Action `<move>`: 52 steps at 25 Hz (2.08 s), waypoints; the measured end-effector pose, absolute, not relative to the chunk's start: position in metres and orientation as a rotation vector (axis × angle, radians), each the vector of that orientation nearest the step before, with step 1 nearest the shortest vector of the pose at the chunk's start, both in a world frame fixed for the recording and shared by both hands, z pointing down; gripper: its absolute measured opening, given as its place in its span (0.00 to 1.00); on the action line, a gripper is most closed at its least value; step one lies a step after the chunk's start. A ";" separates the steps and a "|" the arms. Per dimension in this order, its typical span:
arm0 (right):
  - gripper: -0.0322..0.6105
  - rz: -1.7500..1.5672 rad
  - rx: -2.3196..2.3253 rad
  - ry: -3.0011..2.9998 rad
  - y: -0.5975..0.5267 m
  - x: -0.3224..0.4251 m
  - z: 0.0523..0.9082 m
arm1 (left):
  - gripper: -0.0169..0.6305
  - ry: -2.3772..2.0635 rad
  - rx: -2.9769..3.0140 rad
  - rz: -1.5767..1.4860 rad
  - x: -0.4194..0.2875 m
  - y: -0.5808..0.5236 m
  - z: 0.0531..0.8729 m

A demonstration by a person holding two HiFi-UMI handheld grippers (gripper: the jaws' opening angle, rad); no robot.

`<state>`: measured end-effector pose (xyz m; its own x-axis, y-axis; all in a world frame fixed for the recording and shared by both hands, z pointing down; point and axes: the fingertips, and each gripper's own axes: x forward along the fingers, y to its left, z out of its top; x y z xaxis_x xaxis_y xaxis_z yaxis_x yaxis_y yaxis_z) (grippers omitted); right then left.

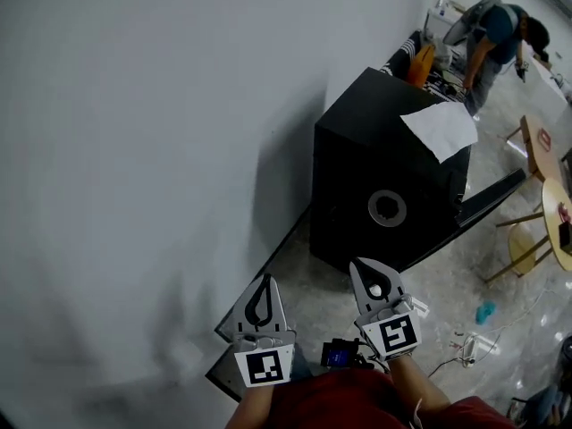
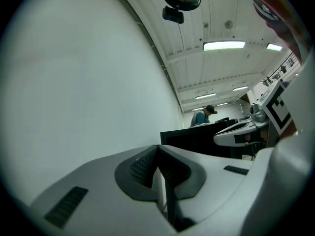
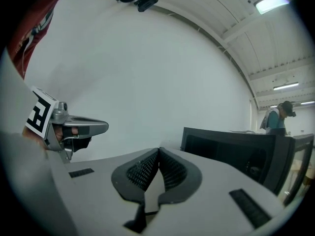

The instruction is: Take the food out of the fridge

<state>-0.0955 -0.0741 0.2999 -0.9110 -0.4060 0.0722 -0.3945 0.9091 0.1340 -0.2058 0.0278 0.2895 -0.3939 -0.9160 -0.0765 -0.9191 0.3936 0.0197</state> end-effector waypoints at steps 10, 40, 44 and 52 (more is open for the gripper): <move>0.09 -0.217 1.046 -2.871 -0.094 -0.090 0.279 | 0.05 2.301 -2.074 0.138 -0.221 -0.034 0.278; 0.09 -0.138 1.589 -2.635 -0.130 0.015 0.317 | 0.05 1.914 -2.480 0.055 -0.119 -0.125 0.327; 0.09 -0.129 1.575 -2.644 -0.146 0.009 0.340 | 0.05 1.953 -2.479 0.044 -0.116 -0.143 0.351; 0.09 -0.024 1.536 -2.621 -0.177 0.009 0.409 | 0.05 2.028 -2.466 -0.035 -0.120 -0.182 0.419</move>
